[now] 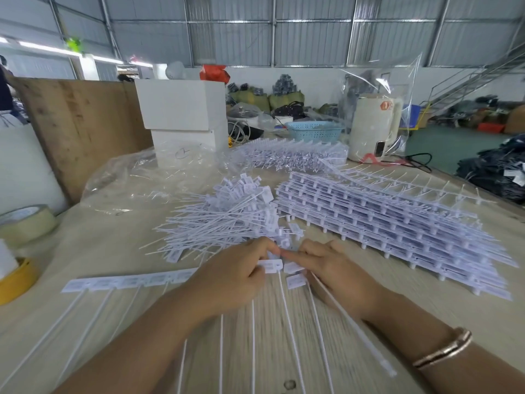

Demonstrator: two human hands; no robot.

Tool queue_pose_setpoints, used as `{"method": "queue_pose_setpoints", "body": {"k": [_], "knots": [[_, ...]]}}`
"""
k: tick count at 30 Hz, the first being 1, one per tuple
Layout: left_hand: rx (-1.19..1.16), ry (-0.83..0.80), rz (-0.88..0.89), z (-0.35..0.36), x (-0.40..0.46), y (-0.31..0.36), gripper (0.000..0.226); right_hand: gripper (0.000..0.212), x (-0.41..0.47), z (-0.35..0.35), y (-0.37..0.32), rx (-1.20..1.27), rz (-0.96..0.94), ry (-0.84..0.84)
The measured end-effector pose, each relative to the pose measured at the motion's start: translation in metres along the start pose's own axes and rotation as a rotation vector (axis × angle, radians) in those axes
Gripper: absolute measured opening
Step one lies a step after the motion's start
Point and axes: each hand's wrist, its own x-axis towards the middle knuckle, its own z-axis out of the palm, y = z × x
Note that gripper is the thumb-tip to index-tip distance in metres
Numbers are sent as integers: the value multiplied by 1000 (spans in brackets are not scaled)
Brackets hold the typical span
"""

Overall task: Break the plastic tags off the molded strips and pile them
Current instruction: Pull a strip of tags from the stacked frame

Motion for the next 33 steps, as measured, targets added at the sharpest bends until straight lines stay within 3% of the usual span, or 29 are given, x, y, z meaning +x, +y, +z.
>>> {"method": "queue_pose_setpoints", "body": {"k": [4,9,14,18,22,24,27,33], "knots": [[-3,30,-24,6,2,1,31,54,-1,-1,4,52,77,32],[27,97,23,19,3,10,36,59,-2,-6,0,163,87,150],[-118,204,43,18,4,17,41,45,-1,-9,-15,-51,-75,275],[-194,172,36,17,2,21,39,25,8,-4,-17,-193,-200,439],[28,107,-28,3,0,14,24,26,6,-6,-12,-210,-182,536],[55,73,-67,0,0,9,33,28,5,-7,-10,-207,-162,542],[-23,58,-37,1,0,6,25,34,4,-7,-10,-149,-138,491],[-77,68,33,2,2,2,21,24,2,-7,-12,209,-24,332]]}}
